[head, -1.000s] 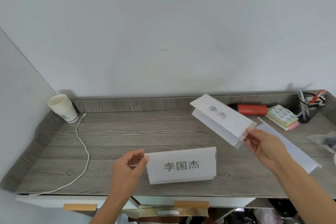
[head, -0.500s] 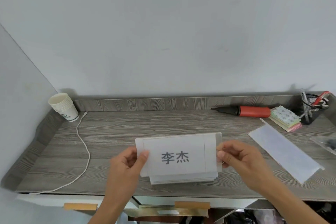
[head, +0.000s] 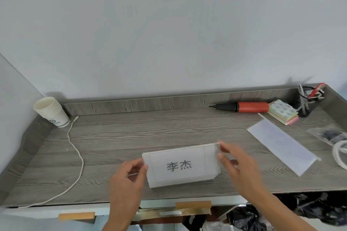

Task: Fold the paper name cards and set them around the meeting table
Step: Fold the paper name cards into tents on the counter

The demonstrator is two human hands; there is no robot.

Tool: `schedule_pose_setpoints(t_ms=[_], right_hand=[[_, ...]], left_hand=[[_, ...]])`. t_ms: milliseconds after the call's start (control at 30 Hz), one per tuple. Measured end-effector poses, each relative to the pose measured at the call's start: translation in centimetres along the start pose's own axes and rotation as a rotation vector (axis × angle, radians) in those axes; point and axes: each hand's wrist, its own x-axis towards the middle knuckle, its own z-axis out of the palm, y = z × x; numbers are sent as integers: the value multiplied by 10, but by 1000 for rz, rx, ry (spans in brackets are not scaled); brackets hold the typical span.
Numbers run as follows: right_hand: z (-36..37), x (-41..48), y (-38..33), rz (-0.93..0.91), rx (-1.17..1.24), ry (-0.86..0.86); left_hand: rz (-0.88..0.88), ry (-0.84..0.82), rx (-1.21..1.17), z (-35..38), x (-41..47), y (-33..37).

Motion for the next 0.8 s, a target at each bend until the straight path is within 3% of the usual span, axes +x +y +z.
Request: schedule_pose_setpoints(t_ms=[200,400,533,633,733,800], right_hand=[[13,-5,-2,-57,4,21],[2,-8,4,6,18,-131],[-37,5,34,229,134,180],[-81,16,88,427,-109,396],[-112,18,132,590,-409,400],[-121,18,144,635,-397,419]], left_hand=[[-160,-48,-203,1,11,-3],[-78,-34,-156,-1,11,2],[-37,35,-147,5,8,7],[-25,47,-134,9,11,7],[-26,44,-143,10,16,8],[-22,34,-152,10,18,8]])
